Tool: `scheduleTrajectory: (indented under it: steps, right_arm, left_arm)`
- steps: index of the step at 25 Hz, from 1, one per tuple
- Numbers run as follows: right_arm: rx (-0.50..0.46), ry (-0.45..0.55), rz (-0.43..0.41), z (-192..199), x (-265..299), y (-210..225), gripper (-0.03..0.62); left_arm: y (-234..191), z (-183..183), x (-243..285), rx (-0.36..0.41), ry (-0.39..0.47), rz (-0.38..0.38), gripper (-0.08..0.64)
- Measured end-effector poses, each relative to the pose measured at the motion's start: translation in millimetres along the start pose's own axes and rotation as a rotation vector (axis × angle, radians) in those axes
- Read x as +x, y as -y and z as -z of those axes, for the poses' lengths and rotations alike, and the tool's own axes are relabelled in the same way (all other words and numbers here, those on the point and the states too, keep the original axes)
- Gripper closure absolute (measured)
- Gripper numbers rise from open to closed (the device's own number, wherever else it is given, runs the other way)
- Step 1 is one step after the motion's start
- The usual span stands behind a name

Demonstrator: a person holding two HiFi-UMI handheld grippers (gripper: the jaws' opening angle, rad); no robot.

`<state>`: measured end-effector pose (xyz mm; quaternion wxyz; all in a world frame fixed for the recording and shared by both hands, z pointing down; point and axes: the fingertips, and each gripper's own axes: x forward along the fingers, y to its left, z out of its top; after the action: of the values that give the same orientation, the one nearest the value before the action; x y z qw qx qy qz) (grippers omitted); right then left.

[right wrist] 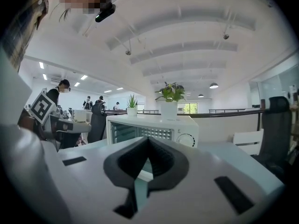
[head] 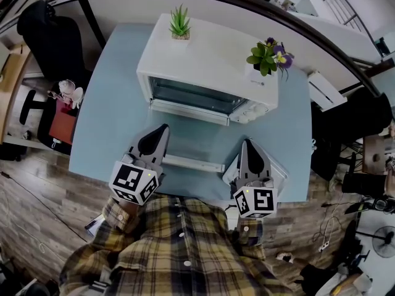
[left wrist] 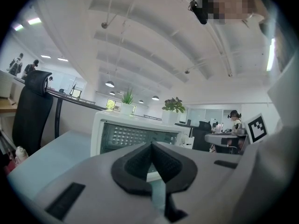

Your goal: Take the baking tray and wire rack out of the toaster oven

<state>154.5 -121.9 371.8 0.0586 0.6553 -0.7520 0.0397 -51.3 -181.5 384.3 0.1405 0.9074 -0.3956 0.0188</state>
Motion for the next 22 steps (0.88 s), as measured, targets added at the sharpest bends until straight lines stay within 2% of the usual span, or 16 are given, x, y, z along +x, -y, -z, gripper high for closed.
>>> scheduleTrajectory:
  steps: [22]
  right_arm:
    - [0.025, -0.011, 0.012, 7.9, -3.7, 8.9, 0.591]
  left_arm:
    - [8.3, 3.0, 1.5, 0.006, -0.003, 0.004, 0.571]
